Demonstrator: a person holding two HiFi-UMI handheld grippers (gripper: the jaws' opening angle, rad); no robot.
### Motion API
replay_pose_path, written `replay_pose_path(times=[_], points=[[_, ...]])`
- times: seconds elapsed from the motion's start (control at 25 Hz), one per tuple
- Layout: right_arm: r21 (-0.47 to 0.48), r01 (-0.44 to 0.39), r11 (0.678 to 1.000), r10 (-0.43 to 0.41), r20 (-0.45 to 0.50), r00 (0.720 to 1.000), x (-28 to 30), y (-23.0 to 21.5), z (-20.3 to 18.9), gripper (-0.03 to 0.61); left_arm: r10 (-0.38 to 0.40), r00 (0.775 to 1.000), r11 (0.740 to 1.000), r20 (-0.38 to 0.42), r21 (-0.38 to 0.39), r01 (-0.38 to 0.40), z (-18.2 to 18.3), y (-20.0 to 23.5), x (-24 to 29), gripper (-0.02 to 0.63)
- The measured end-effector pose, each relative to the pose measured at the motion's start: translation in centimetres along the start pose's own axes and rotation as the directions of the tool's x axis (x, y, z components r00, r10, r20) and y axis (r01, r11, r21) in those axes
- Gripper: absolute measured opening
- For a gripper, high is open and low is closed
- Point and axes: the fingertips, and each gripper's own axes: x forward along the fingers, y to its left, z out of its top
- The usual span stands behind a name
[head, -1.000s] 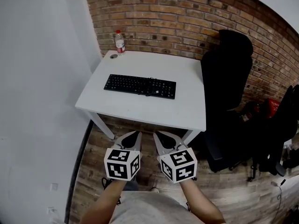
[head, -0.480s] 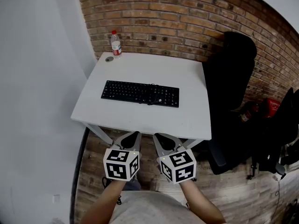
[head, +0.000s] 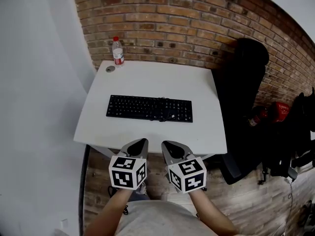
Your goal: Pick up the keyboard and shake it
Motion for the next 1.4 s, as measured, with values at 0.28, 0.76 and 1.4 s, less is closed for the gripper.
replay_pose_path(times=[0.28, 0.76, 1.4], points=[[0.019, 0.045, 0.999, -0.045, -0.003, 0.999, 3.4, 0.2, 1.7, 0.011, -0.035, 0.999, 0.999, -0.008, 0.000, 0.035, 1.6, 3.8, 0.9, -0.009], [0.062, 0.140, 0.988, -0.141, 0.011, 0.990, 7.2, -1.2, 4.0, 0.011, -0.096, 0.995, 0.995, -0.024, 0.013, 0.096, 3.6, 8.7, 2.9, -0.006], [0.097, 0.233, 0.967, -0.233, -0.012, 0.972, 9.2, -6.9, 3.4, 0.012, -0.108, 0.993, 0.994, -0.042, -0.014, 0.108, 4.0, 14.5, 6.7, 0.076]])
